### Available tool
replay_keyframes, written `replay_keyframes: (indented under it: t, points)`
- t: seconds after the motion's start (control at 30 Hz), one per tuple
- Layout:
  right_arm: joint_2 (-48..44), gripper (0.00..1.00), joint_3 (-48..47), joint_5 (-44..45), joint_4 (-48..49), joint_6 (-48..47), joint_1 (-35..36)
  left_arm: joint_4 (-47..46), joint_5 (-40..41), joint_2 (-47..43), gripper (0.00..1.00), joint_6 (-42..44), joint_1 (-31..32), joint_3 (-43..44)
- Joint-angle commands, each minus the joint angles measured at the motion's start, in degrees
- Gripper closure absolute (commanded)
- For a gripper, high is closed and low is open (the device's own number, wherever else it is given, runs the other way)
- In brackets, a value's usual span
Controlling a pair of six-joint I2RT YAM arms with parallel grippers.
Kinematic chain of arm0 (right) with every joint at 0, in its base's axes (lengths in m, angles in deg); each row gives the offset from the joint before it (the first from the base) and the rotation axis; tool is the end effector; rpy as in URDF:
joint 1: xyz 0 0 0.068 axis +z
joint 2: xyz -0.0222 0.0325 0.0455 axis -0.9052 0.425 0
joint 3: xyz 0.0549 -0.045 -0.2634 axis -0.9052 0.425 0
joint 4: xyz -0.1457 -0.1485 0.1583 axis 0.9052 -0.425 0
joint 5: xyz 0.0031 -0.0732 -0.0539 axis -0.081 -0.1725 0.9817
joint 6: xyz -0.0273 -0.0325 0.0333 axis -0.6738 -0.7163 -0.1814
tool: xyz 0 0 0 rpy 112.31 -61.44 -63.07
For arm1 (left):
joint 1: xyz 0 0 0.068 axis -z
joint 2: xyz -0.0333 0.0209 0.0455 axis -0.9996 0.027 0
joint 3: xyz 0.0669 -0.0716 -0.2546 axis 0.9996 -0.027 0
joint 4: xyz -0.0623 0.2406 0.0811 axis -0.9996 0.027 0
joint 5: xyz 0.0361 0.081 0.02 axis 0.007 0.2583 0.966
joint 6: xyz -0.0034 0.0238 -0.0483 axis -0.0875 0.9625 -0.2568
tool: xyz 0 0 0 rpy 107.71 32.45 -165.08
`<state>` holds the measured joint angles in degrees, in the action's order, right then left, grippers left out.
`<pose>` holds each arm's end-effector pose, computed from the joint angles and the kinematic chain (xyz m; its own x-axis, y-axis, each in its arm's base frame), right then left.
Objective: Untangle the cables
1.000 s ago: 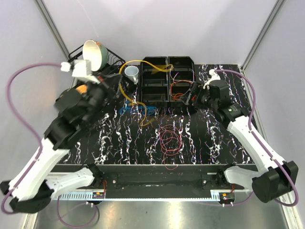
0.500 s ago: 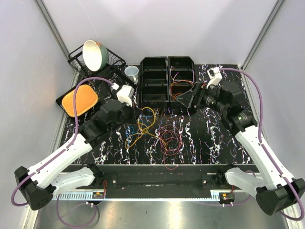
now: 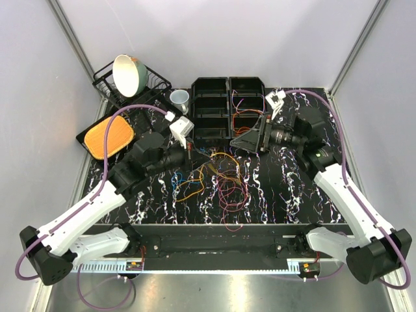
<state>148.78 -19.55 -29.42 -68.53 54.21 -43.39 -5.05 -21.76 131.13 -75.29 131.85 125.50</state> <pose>0.2163 0.1131 0.3882 -0.5698 0.1507 -0.8079 -0.7390 0.3360 0.5839 0.1564 -0.1608 0.3617 -0.4823 -0.0144 -0.8759 0.7229 0.5582 -0.4072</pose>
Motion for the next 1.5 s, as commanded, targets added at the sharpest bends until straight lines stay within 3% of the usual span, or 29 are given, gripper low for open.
replay_keyframes:
  t: [0.0,0.33,0.6,0.77,0.87,1.03,1.13,1.17,1.23,1.3,1.47]
  points:
    - [1.24,0.3,0.41,-5.62,3.85,0.77,1.49,-4.81,-7.16,0.95,1.0,0.54,0.11,3.42]
    - [3.09,0.46,1.12,-7.21,3.68,0.42,4.12,-5.69,-6.29,2.7,1.0,0.36,0.81,4.48]
    - [4.14,0.47,1.47,-6.15,3.32,0.06,5.7,-6.04,-5.67,2.79,1.0,0.45,0.99,5.27]
    - [5.2,0.55,1.12,-5.27,3.24,0.06,6.85,-6.04,-4.27,2.53,1.0,0.63,1.34,5.54]
    - [5.46,0.65,0.94,-4.48,3.32,0.06,7.2,-5.87,-3.39,2.44,1.0,0.63,1.51,5.45]
    - [5.55,1.0,-0.02,-3.87,3.41,0.15,7.29,-4.9,1.52,2.44,1.0,0.45,1.6,5.27]
    - [5.37,1.0,-1.68,-1.07,3.06,0.15,7.38,-1.15,6.53,2.18,0.51,-0.08,1.6,6.15]
    - [5.2,1.0,-2.83,0.08,2.63,-0.46,7.38,0.53,8.46,1.22,0.16,-0.16,1.69,7.02]
    - [6.07,1.0,-8.25,4.28,-0.61,-1.69,7.38,5.27,16.19,-1.06,0.01,-0.69,1.69,7.12]
    - [7.13,1.0,-12.83,6.41,-2.82,-3.62,7.37,8.79,23.81,-5.19,0.01,-1.22,1.69,6.51]
    - [13.62,1.0,-29.27,11.6,-6.16,-4.86,7.29,23.73,32.81,-13.1,0.01,-2.19,1.69,4.67]
